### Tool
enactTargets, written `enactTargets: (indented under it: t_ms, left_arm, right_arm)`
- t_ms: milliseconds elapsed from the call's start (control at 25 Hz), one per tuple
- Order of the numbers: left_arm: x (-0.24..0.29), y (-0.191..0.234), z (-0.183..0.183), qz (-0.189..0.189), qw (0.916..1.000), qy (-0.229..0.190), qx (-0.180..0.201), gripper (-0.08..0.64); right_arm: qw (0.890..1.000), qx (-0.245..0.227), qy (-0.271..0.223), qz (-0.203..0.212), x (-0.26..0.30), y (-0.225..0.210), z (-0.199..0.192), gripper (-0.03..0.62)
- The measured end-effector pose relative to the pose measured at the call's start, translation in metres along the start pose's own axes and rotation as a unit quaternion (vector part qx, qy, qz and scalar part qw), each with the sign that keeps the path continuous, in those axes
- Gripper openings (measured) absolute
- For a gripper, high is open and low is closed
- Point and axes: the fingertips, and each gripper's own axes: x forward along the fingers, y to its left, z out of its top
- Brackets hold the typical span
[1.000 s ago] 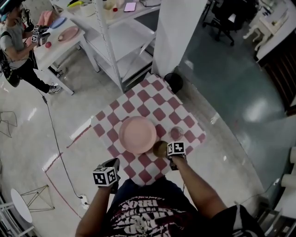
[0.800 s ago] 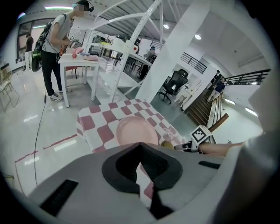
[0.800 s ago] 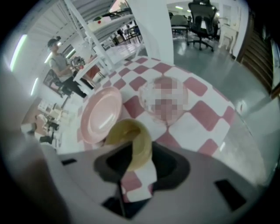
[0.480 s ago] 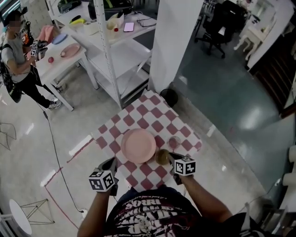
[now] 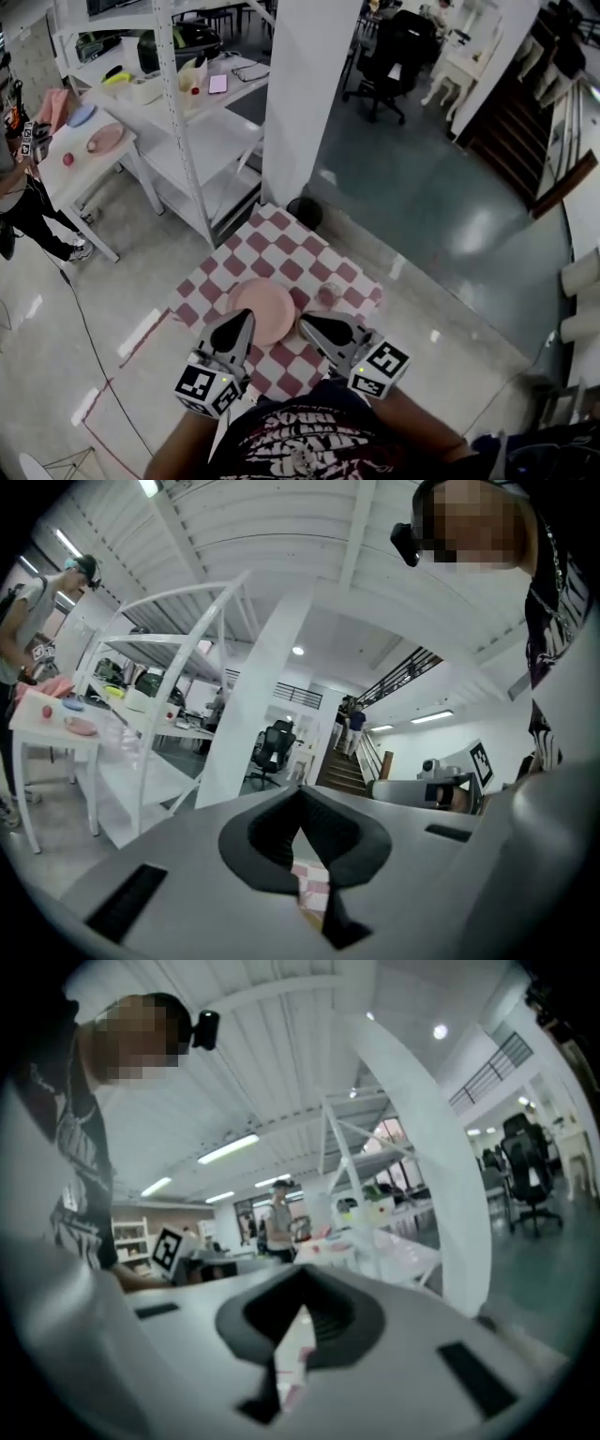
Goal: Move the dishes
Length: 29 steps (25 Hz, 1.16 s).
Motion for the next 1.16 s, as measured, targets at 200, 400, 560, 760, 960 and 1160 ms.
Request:
enactTargets:
  t_ms: [200,400,560,760,960,1160]
  left_arm:
    - [0.006,-0.02,0.028,0.026,0.9969,-0.022,0.071,0.028]
    - [0.0,-0.05,0.05,0.11,0.9806,-0.079,0.142,0.028]
    - [0.009,-0.09,0.051,0.124,0.977,-0.083,0.152,0.029]
    - [0.012,-0.119,0.045,0.165,0.971,-0.075,0.155,0.029]
    - [-0.012,-0.137,0.04,0.216,0.9609,-0.06,0.162,0.028]
    - [-0.036,-0.152,0.038,0.252,0.9513,-0.054,0.169,0.029]
  right_arm:
    - [0.989,-0.143,-0.02,-0.027,-0.013,0.026,0.038,0.034]
    - [0.973,-0.216,-0.054,-0.063,-0.043,0.02,0.057,0.034]
    - [0.973,-0.211,-0.063,-0.066,-0.077,-0.002,0.063,0.034]
    - [0.976,-0.199,-0.072,-0.043,-0.107,-0.022,0.064,0.034]
    - [0.979,-0.186,-0.079,0.001,-0.12,-0.021,0.059,0.034]
    - [0.98,-0.183,-0.079,0.025,-0.123,-0.02,0.052,0.034]
